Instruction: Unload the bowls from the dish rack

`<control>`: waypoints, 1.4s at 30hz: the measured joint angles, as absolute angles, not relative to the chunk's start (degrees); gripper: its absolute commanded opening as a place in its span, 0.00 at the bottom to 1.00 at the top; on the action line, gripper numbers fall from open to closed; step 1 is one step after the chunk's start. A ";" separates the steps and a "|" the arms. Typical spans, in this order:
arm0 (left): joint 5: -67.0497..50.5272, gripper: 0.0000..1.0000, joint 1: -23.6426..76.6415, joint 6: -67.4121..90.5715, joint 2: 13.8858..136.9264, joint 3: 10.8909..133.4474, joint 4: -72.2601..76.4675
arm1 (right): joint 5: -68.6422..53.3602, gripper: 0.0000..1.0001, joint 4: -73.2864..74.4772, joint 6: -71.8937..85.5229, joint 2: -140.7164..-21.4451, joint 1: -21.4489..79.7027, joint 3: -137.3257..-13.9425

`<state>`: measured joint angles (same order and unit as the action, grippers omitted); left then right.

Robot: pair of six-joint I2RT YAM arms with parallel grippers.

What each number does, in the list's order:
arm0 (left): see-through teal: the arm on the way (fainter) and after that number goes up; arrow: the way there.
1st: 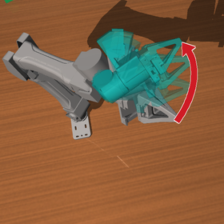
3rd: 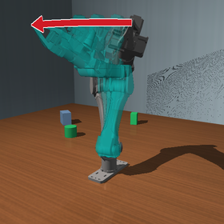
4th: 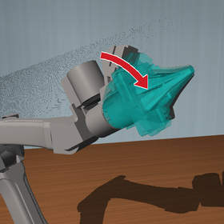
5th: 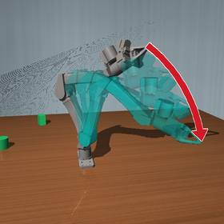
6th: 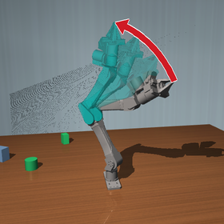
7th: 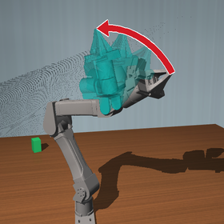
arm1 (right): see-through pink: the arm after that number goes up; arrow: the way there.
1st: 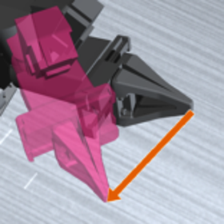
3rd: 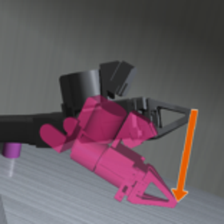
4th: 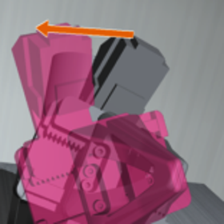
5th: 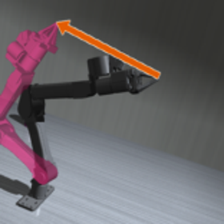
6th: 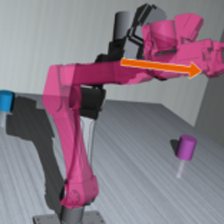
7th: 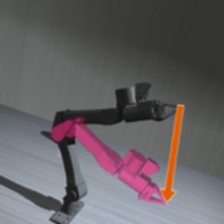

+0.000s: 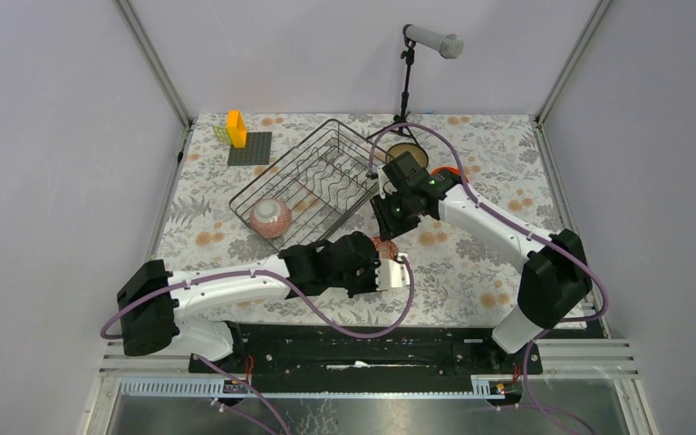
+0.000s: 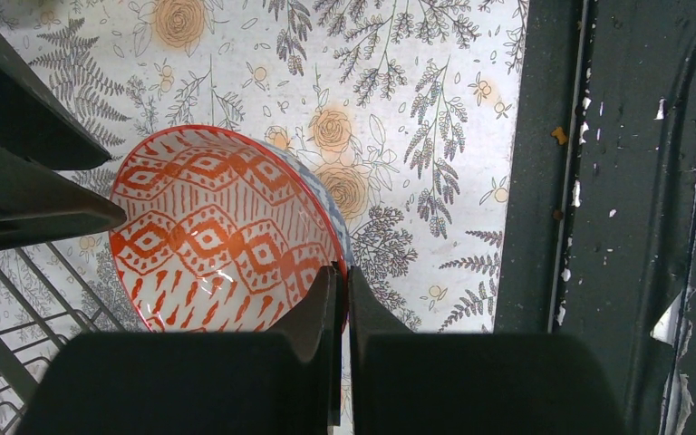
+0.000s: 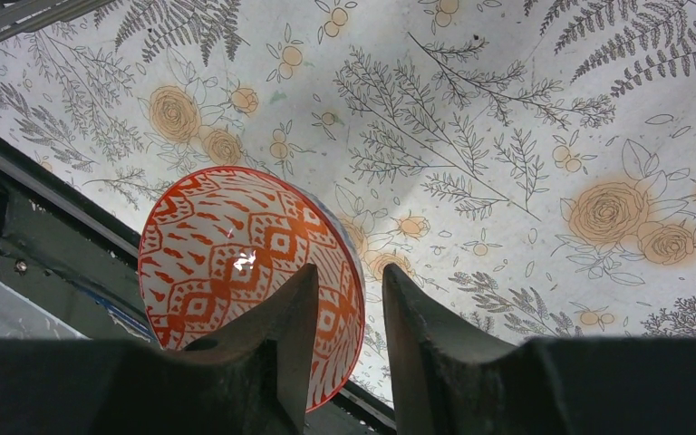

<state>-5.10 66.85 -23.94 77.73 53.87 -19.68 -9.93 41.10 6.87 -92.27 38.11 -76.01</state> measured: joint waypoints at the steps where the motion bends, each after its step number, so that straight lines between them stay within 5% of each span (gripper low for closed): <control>1: -5.10 0.00 66.85 -24.03 77.73 53.87 -19.66 | -9.93 0.39 41.10 6.85 -92.27 38.15 -76.01; 8: -5.15 0.00 66.89 -24.38 76.66 53.87 -19.59 | -9.89 0.38 41.15 6.70 -92.88 38.20 -76.01; 13: -5.10 0.00 67.00 -24.51 74.74 53.87 -19.20 | -10.04 0.20 41.41 6.66 -93.19 38.33 -76.01; 15: -5.13 0.09 67.00 -24.56 74.54 53.87 -19.09 | -10.11 0.11 41.45 6.57 -93.19 38.57 -76.01; 19: -4.19 0.42 66.89 -24.97 74.54 53.84 -19.88 | -9.43 0.01 43.18 5.39 -93.19 38.70 -76.01; 35: 14.55 0.86 65.98 -10.83 68.40 49.54 -5.72 | 10.24 0.00 29.76 17.02 -93.60 37.43 -65.89; 42: 25.47 0.99 53.12 8.49 68.40 53.10 -11.55 | 13.06 0.00 17.74 27.81 -91.61 32.67 -58.06</control>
